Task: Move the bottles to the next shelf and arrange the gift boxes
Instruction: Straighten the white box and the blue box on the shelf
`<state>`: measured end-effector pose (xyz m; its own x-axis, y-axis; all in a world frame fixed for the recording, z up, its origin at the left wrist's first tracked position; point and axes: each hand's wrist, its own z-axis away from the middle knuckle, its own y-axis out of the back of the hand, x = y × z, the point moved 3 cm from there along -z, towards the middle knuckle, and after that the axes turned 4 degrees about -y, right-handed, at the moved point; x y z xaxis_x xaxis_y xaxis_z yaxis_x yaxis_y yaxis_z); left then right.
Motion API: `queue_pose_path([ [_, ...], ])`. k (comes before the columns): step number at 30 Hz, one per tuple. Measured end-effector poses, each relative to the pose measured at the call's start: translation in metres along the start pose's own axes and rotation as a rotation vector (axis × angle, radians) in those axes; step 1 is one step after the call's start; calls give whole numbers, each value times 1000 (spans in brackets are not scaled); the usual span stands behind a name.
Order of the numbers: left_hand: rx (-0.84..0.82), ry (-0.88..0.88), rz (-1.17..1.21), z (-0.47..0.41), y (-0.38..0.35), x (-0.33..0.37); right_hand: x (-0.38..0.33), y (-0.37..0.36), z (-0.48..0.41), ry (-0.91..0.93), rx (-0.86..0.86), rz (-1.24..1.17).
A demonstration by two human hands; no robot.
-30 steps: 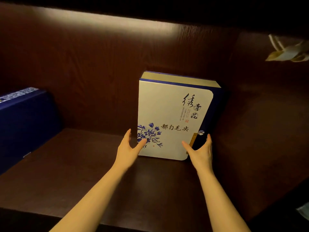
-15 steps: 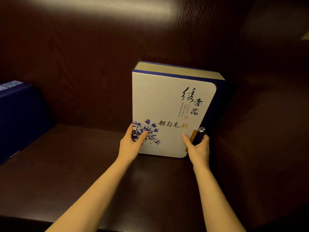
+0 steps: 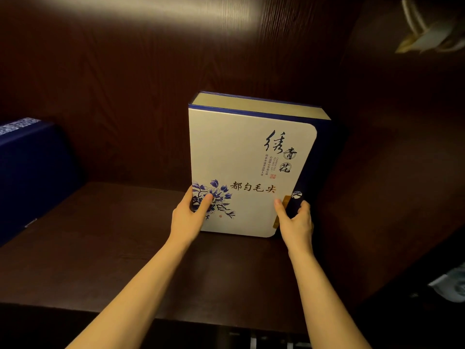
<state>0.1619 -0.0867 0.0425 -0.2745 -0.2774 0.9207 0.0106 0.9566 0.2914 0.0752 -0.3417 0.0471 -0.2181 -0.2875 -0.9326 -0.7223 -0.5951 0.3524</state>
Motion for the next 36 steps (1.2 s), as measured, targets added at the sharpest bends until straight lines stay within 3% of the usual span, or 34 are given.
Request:
queue_pose_path([
  [36, 57, 73, -55, 115, 47, 22, 15, 65, 114, 7, 26, 112],
])
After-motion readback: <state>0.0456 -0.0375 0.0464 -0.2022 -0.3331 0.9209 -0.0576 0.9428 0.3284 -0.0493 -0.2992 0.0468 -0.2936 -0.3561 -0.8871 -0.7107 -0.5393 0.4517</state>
